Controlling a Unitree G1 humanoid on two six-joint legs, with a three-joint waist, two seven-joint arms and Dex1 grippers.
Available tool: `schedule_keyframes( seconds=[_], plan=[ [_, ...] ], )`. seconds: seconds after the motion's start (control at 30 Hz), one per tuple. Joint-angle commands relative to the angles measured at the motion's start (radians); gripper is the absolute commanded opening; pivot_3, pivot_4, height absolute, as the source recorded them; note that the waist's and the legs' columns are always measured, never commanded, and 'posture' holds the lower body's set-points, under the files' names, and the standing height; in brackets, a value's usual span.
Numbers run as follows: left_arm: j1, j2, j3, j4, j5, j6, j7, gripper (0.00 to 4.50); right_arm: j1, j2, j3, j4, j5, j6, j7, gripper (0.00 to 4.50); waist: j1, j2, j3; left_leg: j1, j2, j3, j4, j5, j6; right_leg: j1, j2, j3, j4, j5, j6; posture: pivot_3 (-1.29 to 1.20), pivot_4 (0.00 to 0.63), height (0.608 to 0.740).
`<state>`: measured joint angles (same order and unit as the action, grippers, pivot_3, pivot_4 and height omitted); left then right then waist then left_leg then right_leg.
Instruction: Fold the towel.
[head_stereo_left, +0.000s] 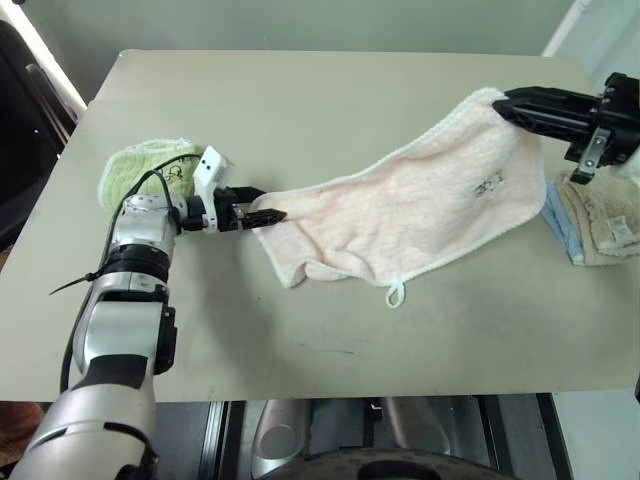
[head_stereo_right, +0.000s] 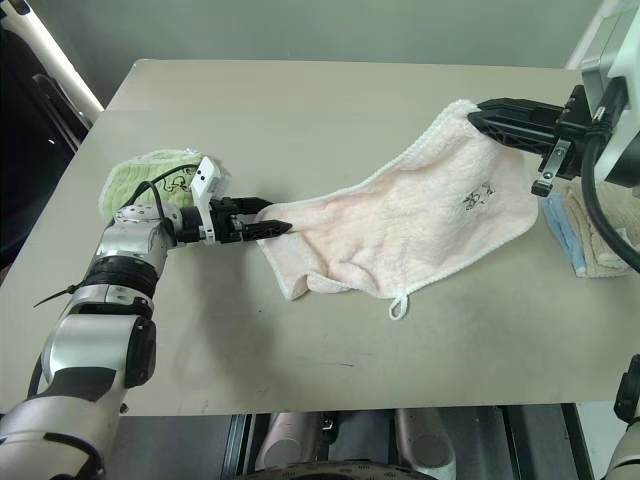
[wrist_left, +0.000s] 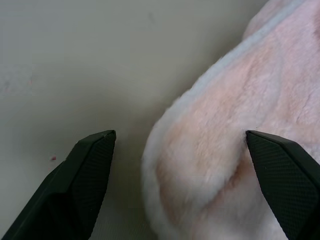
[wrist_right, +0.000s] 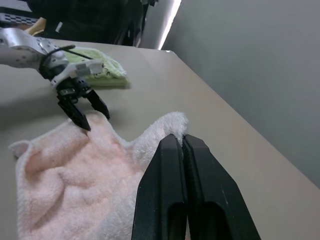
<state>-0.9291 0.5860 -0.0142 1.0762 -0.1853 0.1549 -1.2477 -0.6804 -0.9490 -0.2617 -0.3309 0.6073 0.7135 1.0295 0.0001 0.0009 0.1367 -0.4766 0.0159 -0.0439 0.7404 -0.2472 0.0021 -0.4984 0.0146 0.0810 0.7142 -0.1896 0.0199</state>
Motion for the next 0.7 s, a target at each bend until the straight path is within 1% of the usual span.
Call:
schedule_keyframes(
  seconds=[0.03,0.23,0.37,0.47,0.53,0.57,0.6,0.67,0.7],
  plan=[
    [-0.034,0.026,0.022,0.019,0.004,0.002,-0.057,4.50,-0.023,-0.028,-0.041,-0.040,0.036,0.002,-0.019,0.02,0.000,0.000,0.000,0.000,0.000,0.000,0.000,0.000,0.000,0.000,0.000,0.000,0.000,0.000,0.000,0.00,0.150,0.697],
    [-0.052,0.027,0.073,0.031,-0.041,0.109,-0.136,4.50,-0.024,-0.037,-0.030,-0.043,0.050,-0.005,-0.033,0.02,0.001,0.000,0.000,-0.001,-0.001,-0.001,0.002,0.000,0.001,0.000,0.000,0.000,0.000,0.000,0.001,0.00,0.150,0.697],
    [-0.056,0.026,0.099,0.028,-0.055,0.157,-0.160,4.50,-0.028,-0.042,-0.026,-0.038,0.054,-0.009,-0.038,0.02,0.001,0.000,0.000,-0.002,-0.001,-0.001,0.004,-0.001,0.001,0.000,0.000,0.000,0.000,0.000,0.001,0.00,0.150,0.697],
    [-0.047,0.029,0.094,0.018,-0.039,0.165,-0.174,3.95,-0.026,-0.045,-0.024,-0.037,0.052,-0.011,-0.037,0.00,0.001,0.000,0.000,-0.002,-0.001,-0.001,0.004,-0.001,0.002,0.000,0.000,0.000,0.000,0.002,0.006,0.00,0.150,0.697],
    [-0.042,0.030,0.097,0.024,-0.034,0.162,-0.171,3.20,-0.026,-0.046,-0.020,-0.034,0.050,-0.013,-0.036,0.00,0.001,0.000,0.000,-0.003,-0.001,-0.001,0.005,-0.001,0.002,-0.001,0.000,0.000,0.000,0.002,0.006,0.00,0.150,0.697],
    [-0.041,0.030,0.098,0.028,-0.032,0.160,-0.170,2.92,-0.027,-0.047,-0.017,-0.033,0.049,-0.014,-0.036,0.00,0.001,0.000,0.000,-0.003,-0.001,-0.001,0.005,-0.001,0.002,-0.001,0.000,0.000,0.000,0.002,0.006,0.00,0.150,0.697],
    [-0.040,0.029,0.099,0.030,-0.031,0.159,-0.168,2.51,-0.027,-0.049,-0.015,-0.031,0.048,-0.015,-0.036,0.00,0.001,0.000,0.000,-0.003,-0.001,-0.001,0.006,-0.001,0.002,-0.001,0.000,0.000,0.000,0.002,0.006,0.00,0.150,0.697],
    [-0.038,0.026,0.096,0.034,-0.023,0.149,-0.154,1.88,-0.027,-0.053,-0.010,-0.028,0.045,-0.017,-0.035,0.00,0.001,0.000,0.000,-0.004,-0.001,-0.001,0.007,-0.001,0.002,-0.001,0.000,0.000,0.000,0.002,0.005,0.00,0.150,0.697],
    [-0.037,0.023,0.094,0.035,-0.018,0.144,-0.146,1.88,-0.027,-0.054,-0.010,-0.027,0.044,-0.017,-0.035,0.00,0.001,0.000,0.000,-0.004,-0.001,-0.001,0.007,-0.001,0.002,-0.001,0.000,0.000,0.000,0.002,0.005,0.00,0.150,0.697]
  ],
)
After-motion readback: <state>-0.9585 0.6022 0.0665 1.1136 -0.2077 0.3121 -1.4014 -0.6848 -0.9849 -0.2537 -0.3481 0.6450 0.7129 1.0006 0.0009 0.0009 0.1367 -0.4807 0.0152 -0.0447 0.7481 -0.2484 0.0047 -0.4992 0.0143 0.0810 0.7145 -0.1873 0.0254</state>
